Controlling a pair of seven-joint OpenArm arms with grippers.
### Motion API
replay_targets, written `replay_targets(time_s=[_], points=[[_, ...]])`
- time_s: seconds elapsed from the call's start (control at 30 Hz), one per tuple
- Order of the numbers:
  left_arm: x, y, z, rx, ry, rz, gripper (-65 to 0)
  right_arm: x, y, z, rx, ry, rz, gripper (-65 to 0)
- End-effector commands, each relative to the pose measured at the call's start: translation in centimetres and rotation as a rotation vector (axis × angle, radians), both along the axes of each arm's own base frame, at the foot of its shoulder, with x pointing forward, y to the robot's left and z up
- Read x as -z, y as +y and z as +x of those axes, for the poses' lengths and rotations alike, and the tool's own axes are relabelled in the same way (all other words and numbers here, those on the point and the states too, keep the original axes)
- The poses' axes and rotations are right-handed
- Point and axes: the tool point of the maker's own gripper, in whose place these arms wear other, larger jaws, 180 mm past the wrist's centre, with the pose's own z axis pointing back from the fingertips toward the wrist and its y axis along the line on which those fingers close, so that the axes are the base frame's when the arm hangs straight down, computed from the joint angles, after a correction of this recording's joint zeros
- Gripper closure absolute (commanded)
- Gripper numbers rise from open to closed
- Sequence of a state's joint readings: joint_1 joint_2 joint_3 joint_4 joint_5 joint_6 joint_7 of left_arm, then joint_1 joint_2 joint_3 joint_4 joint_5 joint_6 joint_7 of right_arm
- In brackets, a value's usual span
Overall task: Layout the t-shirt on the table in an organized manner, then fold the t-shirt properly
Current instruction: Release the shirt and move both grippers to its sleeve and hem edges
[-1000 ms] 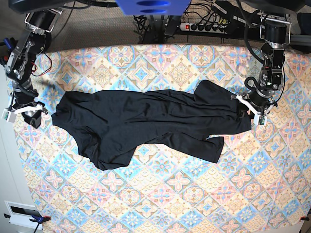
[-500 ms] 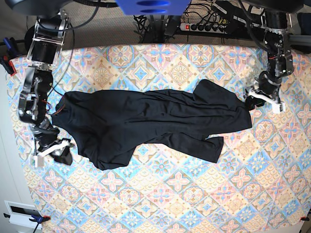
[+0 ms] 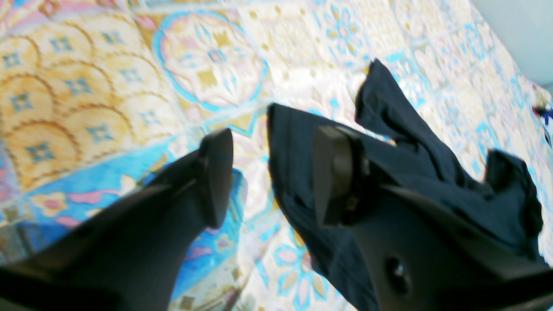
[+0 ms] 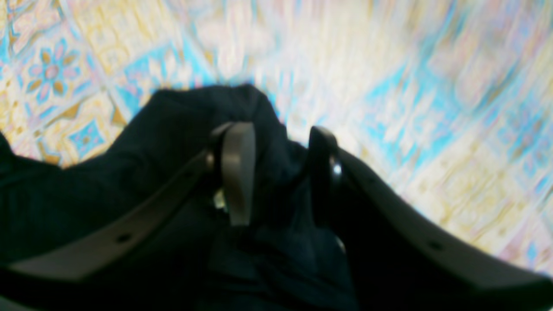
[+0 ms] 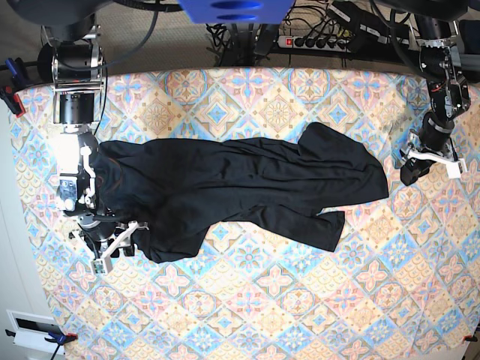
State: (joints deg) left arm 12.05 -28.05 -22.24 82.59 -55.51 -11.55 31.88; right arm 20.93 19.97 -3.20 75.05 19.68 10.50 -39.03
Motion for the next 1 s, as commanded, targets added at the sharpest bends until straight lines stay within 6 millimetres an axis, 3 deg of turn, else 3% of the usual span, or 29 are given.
replay_targets(time_s=[0.0, 0.1, 0.23, 0.3, 0.4, 0.5, 0.63, 0.83, 0.97], points=[[-2.4, -0.3, 1.7, 0.031, -0.068, 0.017, -29.3, -0.6, -0.2, 0.2, -0.006, -0.012, -0.029, -20.6], [-3.4, -1.9, 4.1, 0.08, -0.047, -0.009, -29.2, -0.6, 1.5, 0.4, -0.028, -0.023, -0.012, -20.6], [-6.1, -3.9, 7.8, 0.123, -0.071, -0.044, -29.2, -2.2, 2.9, 0.5, -0.058, -0.082, -0.004, -20.6], [-7.6, -4.4, 9.3, 0.126, -0.089, -0.068, -29.2, -1.4, 3.2, -0.5, -0.066, -0.068, -0.006, -20.6], [-7.6, -4.9, 11.7, 0.112, -0.062, -0.15, -29.2, -1.5, 3.6, -1.3, -0.076, -0.077, -0.006, -20.5], [-4.3, -5.4, 12.9, 0.076, 0.028, -0.268, -29.2, -2.3, 4.1, -1.4, -0.091, -0.101, -0.008, -20.5], [-1.0, -6.4, 13.4, 0.055, 0.119, -0.29, -29.2, -1.6, 4.3, -2.6, -0.096, -0.091, -0.006, -20.5], [1.3, -7.8, 13.0, 0.069, 0.187, -0.212, -29.4, -2.8, 4.8, -2.5, -0.109, -0.122, -0.009, -20.5], [1.9, -6.9, 12.7, 0.066, 0.221, -0.134, -29.3, -2.7, 4.8, -2.6, -0.109, -0.119, -0.009, -20.5]])
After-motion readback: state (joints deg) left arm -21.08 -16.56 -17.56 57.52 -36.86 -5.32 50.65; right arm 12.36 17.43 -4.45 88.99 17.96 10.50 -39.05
